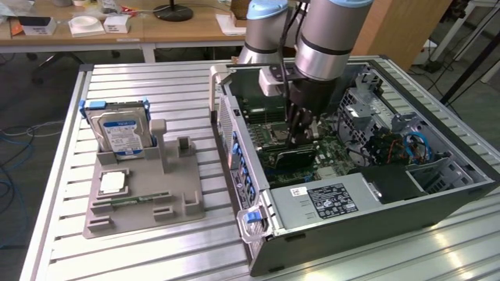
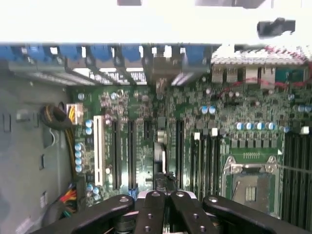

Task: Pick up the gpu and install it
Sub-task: 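Press down on the gpu until it lock into place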

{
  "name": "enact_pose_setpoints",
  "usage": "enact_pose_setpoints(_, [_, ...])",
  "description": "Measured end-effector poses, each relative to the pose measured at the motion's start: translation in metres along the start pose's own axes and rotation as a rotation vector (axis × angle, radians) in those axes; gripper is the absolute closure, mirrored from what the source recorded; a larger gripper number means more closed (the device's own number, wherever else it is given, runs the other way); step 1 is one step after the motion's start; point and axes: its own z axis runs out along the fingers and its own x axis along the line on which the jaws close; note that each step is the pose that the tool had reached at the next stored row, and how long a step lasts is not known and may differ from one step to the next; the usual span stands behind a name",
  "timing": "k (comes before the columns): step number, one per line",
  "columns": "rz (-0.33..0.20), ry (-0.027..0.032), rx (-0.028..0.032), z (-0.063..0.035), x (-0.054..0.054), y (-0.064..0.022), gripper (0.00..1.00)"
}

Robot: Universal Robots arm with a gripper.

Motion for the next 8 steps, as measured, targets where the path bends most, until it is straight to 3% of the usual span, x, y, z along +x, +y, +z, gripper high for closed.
enact_pose_setpoints(8, [0.000,0.0006,-0.0002,-0.0017,0.001,0.0356,0.89])
